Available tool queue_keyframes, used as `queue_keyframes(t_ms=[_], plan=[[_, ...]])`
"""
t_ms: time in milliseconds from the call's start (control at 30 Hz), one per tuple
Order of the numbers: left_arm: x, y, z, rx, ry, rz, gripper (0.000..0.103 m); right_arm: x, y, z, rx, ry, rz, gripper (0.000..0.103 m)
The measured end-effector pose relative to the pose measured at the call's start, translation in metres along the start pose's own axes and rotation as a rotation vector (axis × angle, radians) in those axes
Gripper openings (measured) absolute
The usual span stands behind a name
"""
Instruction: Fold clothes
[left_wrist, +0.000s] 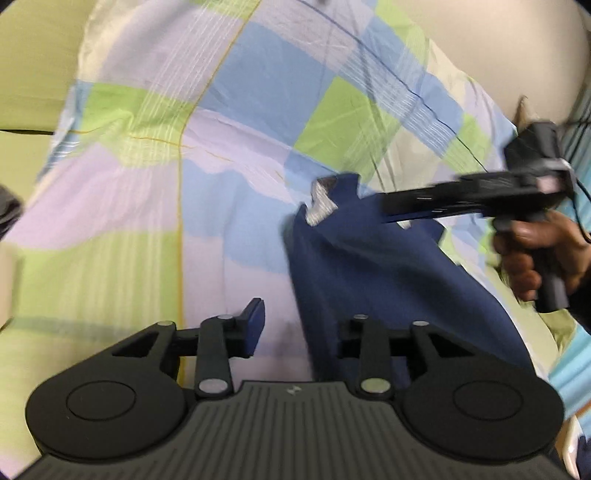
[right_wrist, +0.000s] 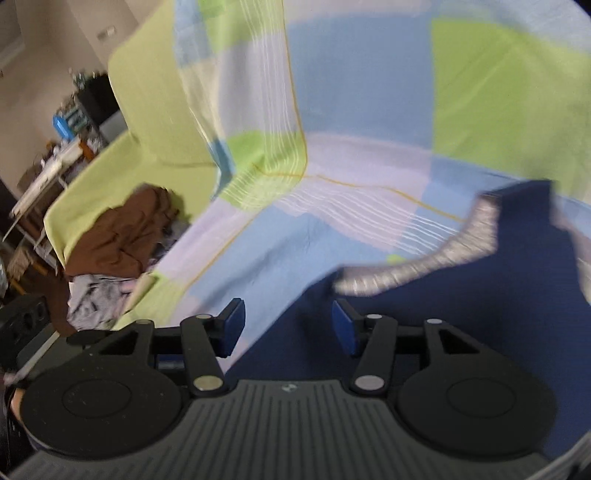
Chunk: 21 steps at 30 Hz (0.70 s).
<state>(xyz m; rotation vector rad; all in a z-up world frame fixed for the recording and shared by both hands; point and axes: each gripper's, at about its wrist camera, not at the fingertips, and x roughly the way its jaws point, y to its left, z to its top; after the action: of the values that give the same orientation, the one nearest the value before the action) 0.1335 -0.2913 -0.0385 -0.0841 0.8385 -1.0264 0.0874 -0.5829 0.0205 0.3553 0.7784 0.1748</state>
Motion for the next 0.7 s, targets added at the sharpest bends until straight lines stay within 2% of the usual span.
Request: queue_keyframes(t_ms=[133, 233, 333, 400, 467, 500, 533, 600, 667, 700], plan=[[-0.037, -0.025, -0.039, 0.082, 0.094, -0.002, 0.042, -0.080, 0.004, -0.074, 0.047, -0.093, -0.058, 0.051], [-0.049, -0.055, -0.069, 0.202, 0.149, 0.042, 0.042, -0.140, 0.014, -0.149, 0.092, -0.143, -0.167, 0.052], [-0.053, -0.078, -0.091, 0.265, 0.181, 0.063, 0.042, -0.184, 0.023, -0.213, 0.179, -0.166, -0.249, 0.052], [-0.053, -0.091, -0.107, 0.285, 0.207, 0.073, 0.042, -0.197, 0.026, -0.240, 0.213, -0.165, -0.284, 0.056], [-0.047, -0.100, -0.118, 0.304, 0.218, 0.121, 0.042, -0.204, 0.029, -0.262, 0.227, -0.161, -0.321, 0.058], [-0.045, -0.103, -0.119, 0.316, 0.217, 0.137, 0.040, -0.206, 0.028, -0.273, 0.225, -0.153, -0.356, 0.058], [-0.042, -0.107, -0.122, 0.332, 0.219, 0.162, 0.029, -0.208, 0.026, -0.283, 0.233, -0.147, -0.378, 0.058], [-0.048, -0.103, -0.116, 0.284, 0.217, 0.142, 0.004, -0.212, 0.021, -0.298, 0.247, -0.139, -0.409, 0.058], [-0.060, -0.093, -0.107, 0.218, 0.209, 0.112, 0.004, -0.218, 0.018, -0.314, 0.247, -0.132, -0.446, 0.058], [-0.064, -0.088, -0.104, 0.210, 0.203, 0.127, 0.001, -0.219, 0.018, -0.319, 0.248, -0.133, -0.452, 0.058]])
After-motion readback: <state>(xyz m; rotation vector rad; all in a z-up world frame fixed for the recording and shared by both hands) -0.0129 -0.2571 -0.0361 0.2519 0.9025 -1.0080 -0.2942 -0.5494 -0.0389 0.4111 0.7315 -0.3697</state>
